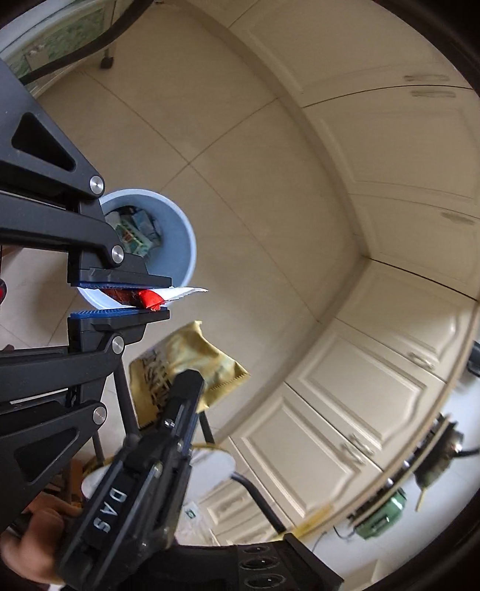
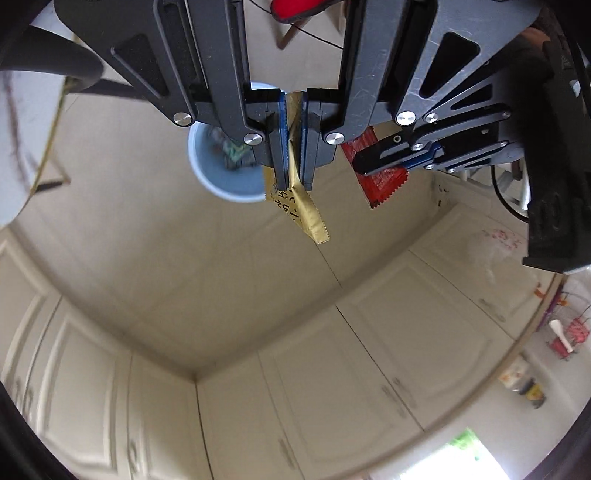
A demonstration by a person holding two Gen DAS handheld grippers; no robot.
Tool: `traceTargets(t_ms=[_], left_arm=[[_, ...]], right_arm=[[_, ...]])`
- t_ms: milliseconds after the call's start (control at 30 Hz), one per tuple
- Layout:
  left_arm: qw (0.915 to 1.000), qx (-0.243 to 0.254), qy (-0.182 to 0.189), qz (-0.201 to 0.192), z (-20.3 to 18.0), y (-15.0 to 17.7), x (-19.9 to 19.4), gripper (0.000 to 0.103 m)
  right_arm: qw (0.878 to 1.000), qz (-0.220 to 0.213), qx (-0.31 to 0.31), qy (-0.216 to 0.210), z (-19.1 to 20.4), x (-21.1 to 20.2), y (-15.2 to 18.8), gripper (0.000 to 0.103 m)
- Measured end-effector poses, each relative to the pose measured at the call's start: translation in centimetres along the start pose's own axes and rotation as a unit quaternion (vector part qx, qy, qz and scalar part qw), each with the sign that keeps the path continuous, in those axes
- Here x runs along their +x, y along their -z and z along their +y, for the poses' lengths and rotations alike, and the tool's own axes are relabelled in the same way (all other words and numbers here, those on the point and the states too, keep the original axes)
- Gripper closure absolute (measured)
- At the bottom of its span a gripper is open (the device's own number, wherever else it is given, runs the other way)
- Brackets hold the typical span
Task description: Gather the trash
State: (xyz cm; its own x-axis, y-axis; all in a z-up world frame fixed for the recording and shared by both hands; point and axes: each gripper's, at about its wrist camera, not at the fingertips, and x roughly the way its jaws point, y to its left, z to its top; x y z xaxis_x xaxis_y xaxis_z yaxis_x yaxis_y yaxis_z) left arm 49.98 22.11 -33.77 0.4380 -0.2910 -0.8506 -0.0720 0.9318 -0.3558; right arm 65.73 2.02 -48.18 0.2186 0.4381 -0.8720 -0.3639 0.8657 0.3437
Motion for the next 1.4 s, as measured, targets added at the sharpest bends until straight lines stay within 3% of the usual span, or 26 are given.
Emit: traceTargets(t_ms=[300,467,567,600,633,700,767,1033,1133,1267,1400], left_arm=[[0.9980,-0.015,-0.009,0.061,1.4,-2.1,8.5,0.098],[0.9962,-0.022,-0.019,0.082,2.1,-3.5,11.9,0.095],[0.9951,-0.032,-0.018,0.092,2.2,-4.0,12.8,0.075],[0.9953,-0.031,-0.024,0.088,2.2,-4.2,12.9,0.064],[0.9955,-0.028,-0.031,0.085,2.1,-4.4,13.0,0.060],[0.9958,-0.027,-0.035,0.081,1.8,-4.4,12.4,0.059],[0.9958,-0.029,-0.049,0.072,1.9,-4.8,11.9,0.053],[0.9942,-0.029,-0.103,0.012,1.7,-5.3,7.2,0.053],[0.9916,-0.029,-0.122,-0.031,1.1,-5.5,4.2,0.051],[0.9821,-0.026,-0.157,-0.101,-0.6,-5.2,-0.5,0.044],[0.9743,-0.007,-0.157,-0.161,-3.6,-4.4,-4.3,0.036]], right_arm=[[0.997,0.056,0.053,-0.018,-3.9,7.5,1.7,0.096],[0.994,0.068,0.078,-0.018,-5.0,8.9,1.9,0.080],[0.995,0.063,0.080,-0.009,-5.5,8.8,1.8,0.063],[0.995,0.062,0.081,-0.007,-5.6,8.6,1.8,0.060],[0.995,0.061,0.081,-0.003,-5.6,8.4,1.8,0.053],[0.996,0.054,0.077,0.005,-5.2,8.0,1.8,0.050],[0.996,0.052,0.074,0.008,-4.9,7.2,1.7,0.047],[0.998,-0.006,0.036,0.053,-2.0,1.1,1.2,0.025],[0.996,-0.039,0.027,0.074,-0.7,-2.2,1.3,0.016],[0.991,-0.088,0.006,0.100,2.0,-7.5,1.2,0.010],[0.981,-0.154,-0.022,0.118,4.9,-14.0,2.1,0.002]])
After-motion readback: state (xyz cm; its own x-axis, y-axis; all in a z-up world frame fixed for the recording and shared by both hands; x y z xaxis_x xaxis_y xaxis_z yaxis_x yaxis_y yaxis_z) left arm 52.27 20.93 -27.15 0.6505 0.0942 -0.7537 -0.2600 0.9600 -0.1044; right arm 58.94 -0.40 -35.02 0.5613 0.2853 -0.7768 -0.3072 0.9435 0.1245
